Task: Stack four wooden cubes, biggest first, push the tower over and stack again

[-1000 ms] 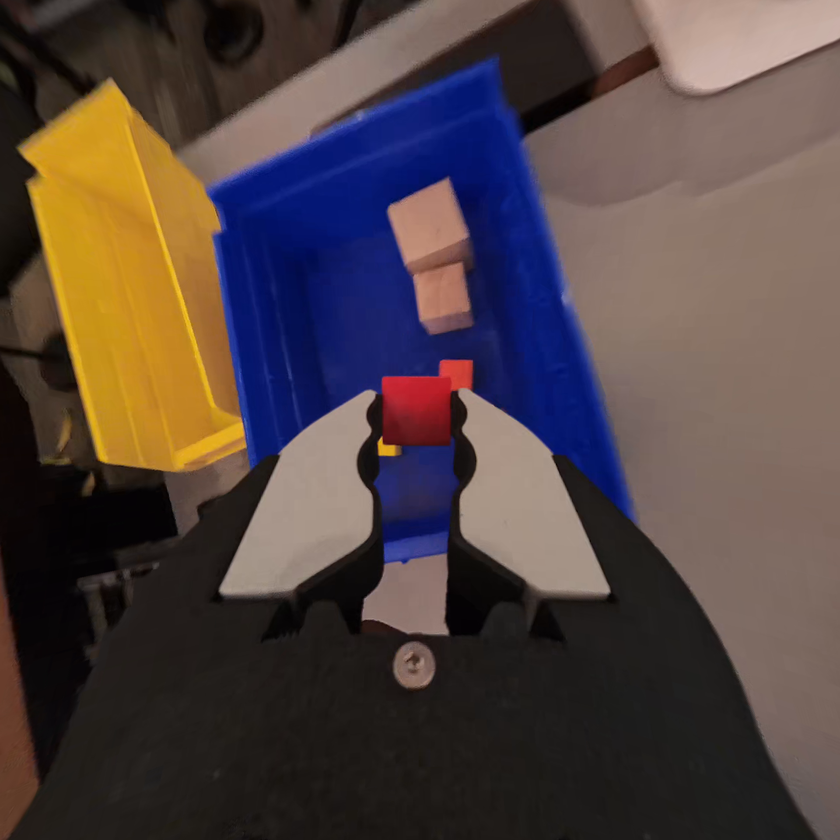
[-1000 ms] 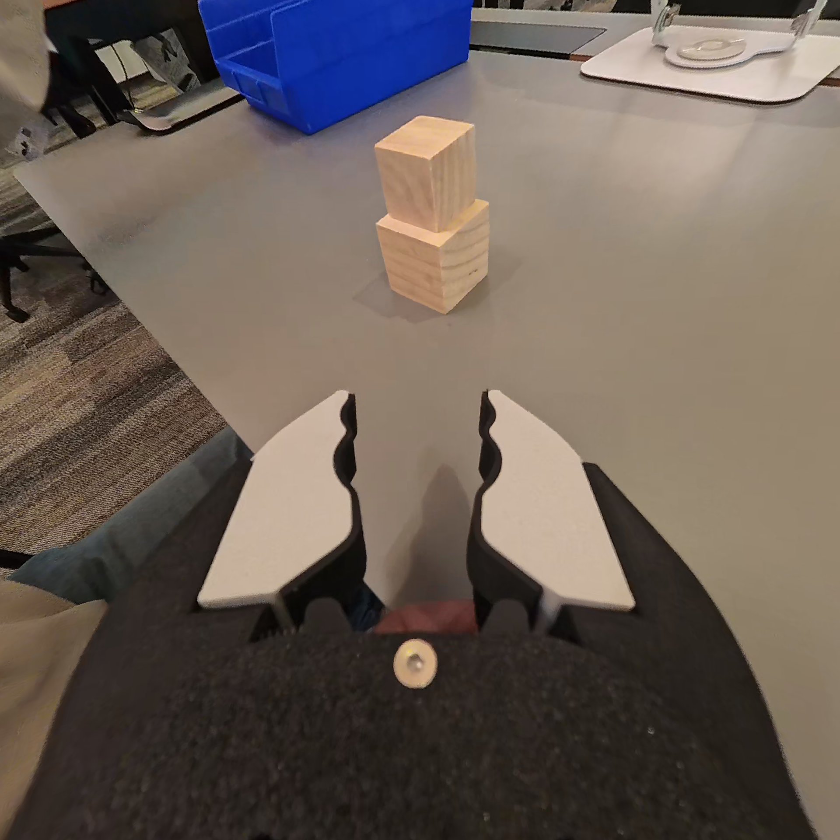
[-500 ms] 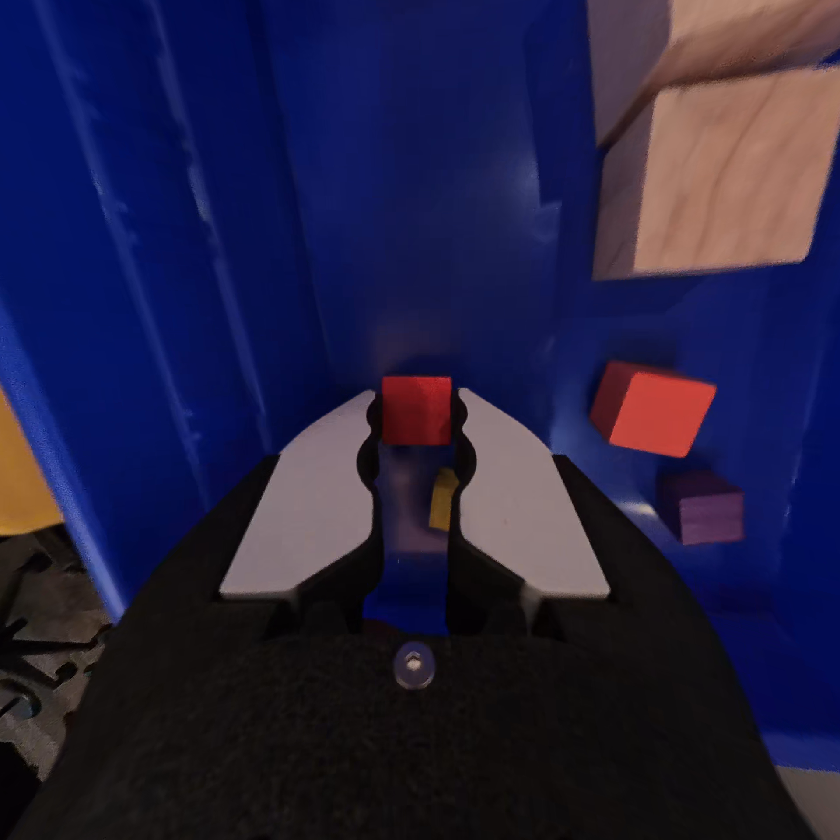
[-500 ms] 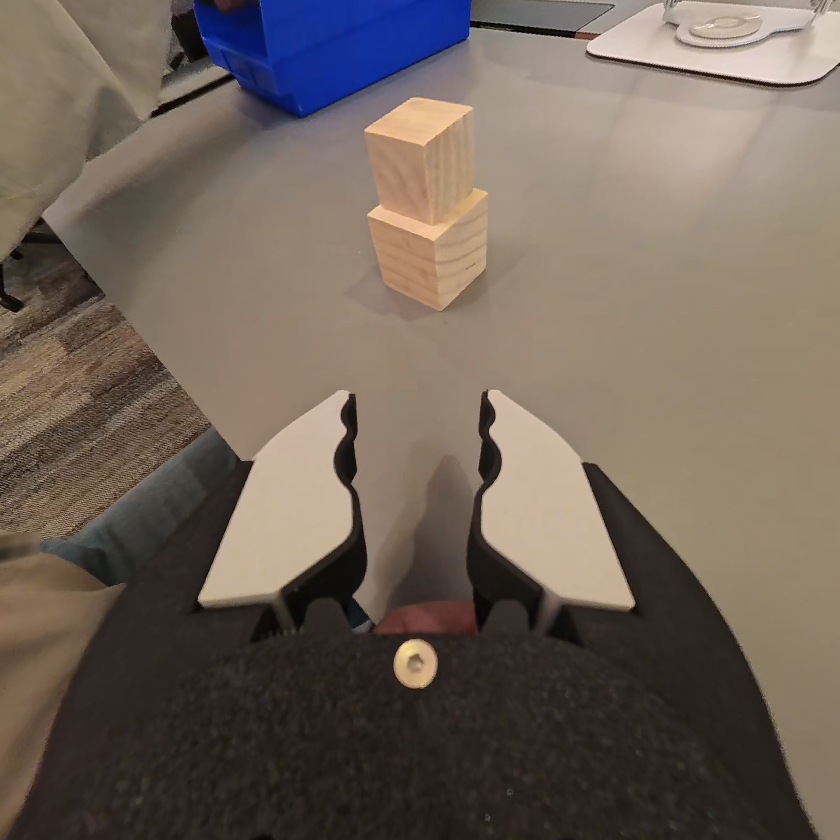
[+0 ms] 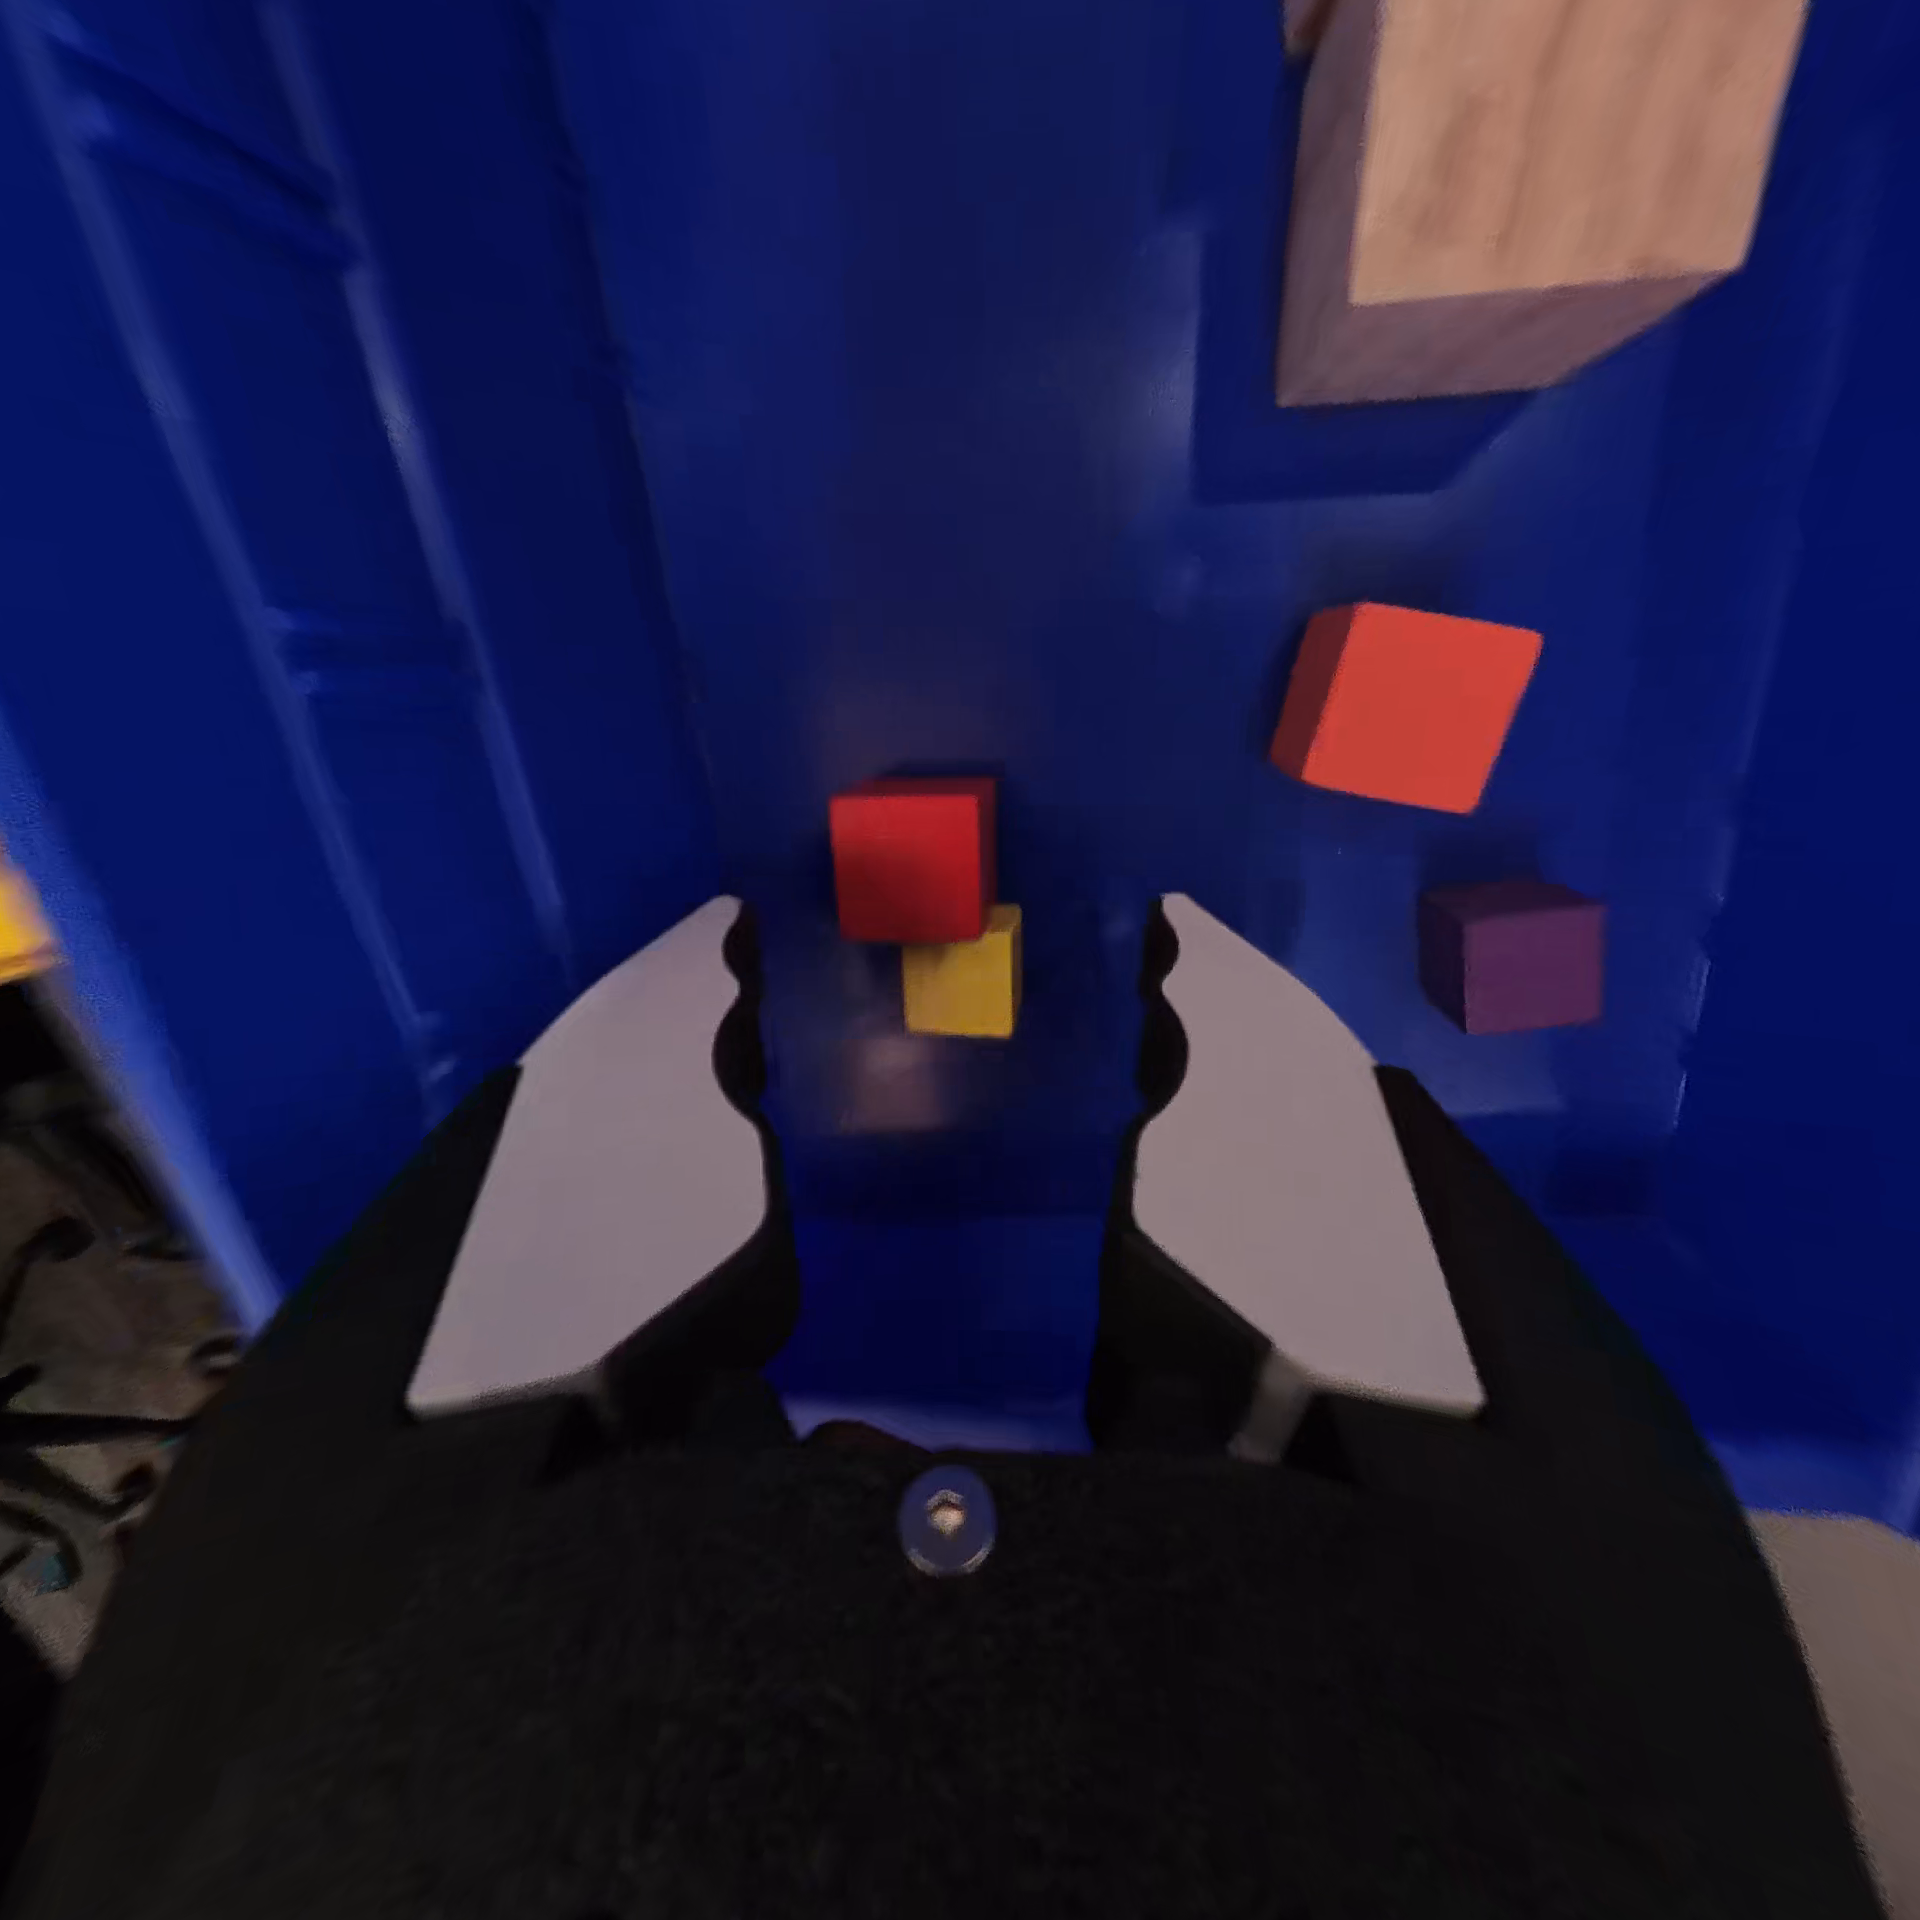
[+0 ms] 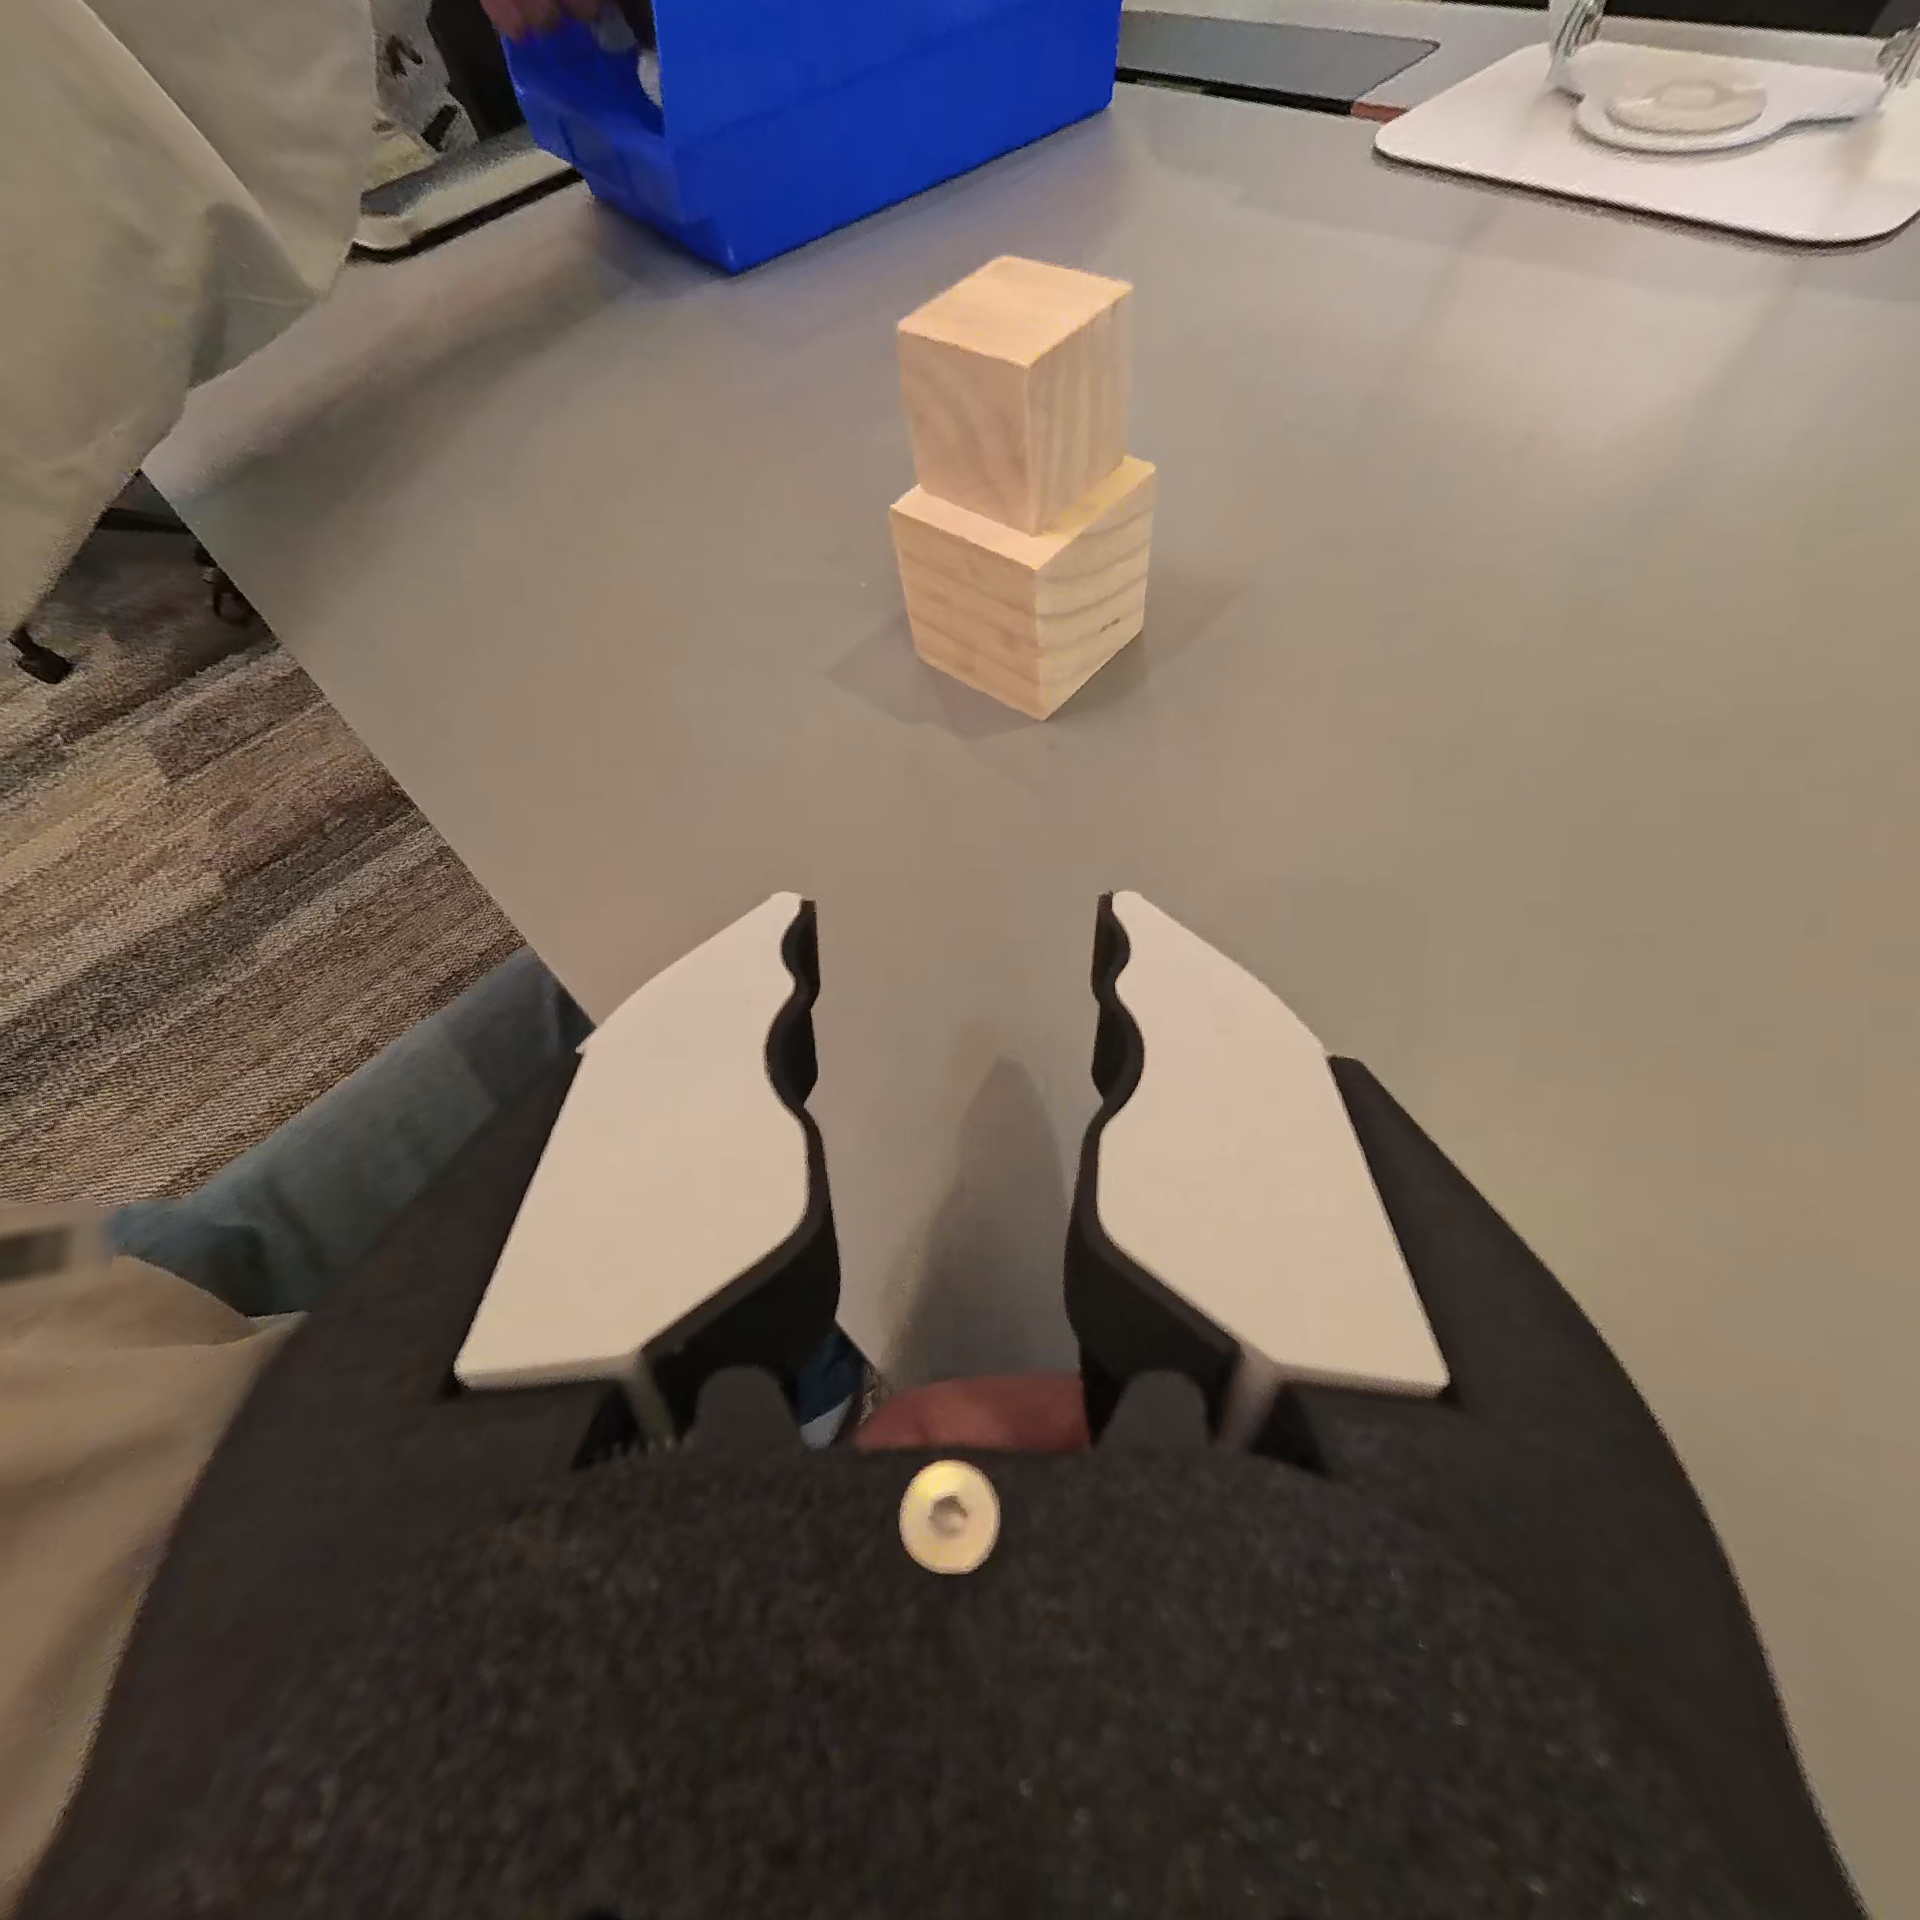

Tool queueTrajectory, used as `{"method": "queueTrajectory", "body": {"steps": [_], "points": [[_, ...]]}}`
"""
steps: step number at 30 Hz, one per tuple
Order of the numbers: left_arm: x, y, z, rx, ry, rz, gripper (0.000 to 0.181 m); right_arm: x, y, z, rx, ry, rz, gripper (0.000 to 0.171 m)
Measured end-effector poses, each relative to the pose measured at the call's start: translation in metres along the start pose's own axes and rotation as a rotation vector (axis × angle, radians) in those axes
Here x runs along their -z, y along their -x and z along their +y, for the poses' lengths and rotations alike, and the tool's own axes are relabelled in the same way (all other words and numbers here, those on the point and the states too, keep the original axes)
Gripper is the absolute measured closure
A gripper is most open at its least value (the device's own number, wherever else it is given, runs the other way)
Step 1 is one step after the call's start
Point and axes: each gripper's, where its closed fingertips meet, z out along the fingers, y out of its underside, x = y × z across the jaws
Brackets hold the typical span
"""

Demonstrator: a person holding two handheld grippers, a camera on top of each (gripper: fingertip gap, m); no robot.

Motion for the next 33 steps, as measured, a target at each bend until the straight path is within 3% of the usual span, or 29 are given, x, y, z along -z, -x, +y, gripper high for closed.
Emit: {"method": "queueTrajectory", "body": {"steps": [3, 6, 10, 12, 16, 21, 28, 29, 30, 33], "points": [[0.045, -0.003, -0.008, -0.018, -0.109, -0.028, 0.115, 0.004, 0.0, -0.004, 0.003, -0.01, 0.001, 0.121], [0.115, -0.03, -0.017, -0.05, -0.33, 0.026, 0.119, 0.006, 0.0, -0.005, 0.007, -0.018, 0.001, 0.121], [0.215, -0.141, -0.005, -0.198, -0.686, 0.269, 0.12, 0.006, 0.002, -0.007, 0.011, -0.023, -0.001, 0.121], [0.236, -0.214, 0.015, -0.321, -0.747, 0.363, 0.12, 0.006, 0.003, -0.006, 0.012, -0.023, -0.001, 0.121], [0.22, -0.348, 0.053, -0.694, -0.672, 0.413, 0.121, 0.006, 0.003, -0.004, 0.016, -0.017, 0.001, 0.122], [0.184, -0.428, 0.063, -1.025, -0.488, 0.454, 0.117, 0.008, 0.0, -0.003, 0.027, -0.01, 0.015, 0.122], [0.144, -0.457, 0.07, -1.151, -0.259, 0.5, 0.115, 0.014, -0.001, -0.007, 0.038, -0.018, 0.025, 0.122], [0.137, -0.457, 0.07, -1.163, -0.244, 0.478, 0.119, 0.014, -0.001, -0.007, 0.037, -0.019, 0.024, 0.122], [0.131, -0.456, 0.071, -1.174, -0.233, 0.461, 0.135, 0.014, -0.001, -0.007, 0.036, -0.018, 0.022, 0.122], [0.131, -0.455, 0.064, -1.133, -0.26, 0.472, 0.137, 0.012, 0.0, -0.004, 0.029, -0.012, 0.015, 0.122]]}}
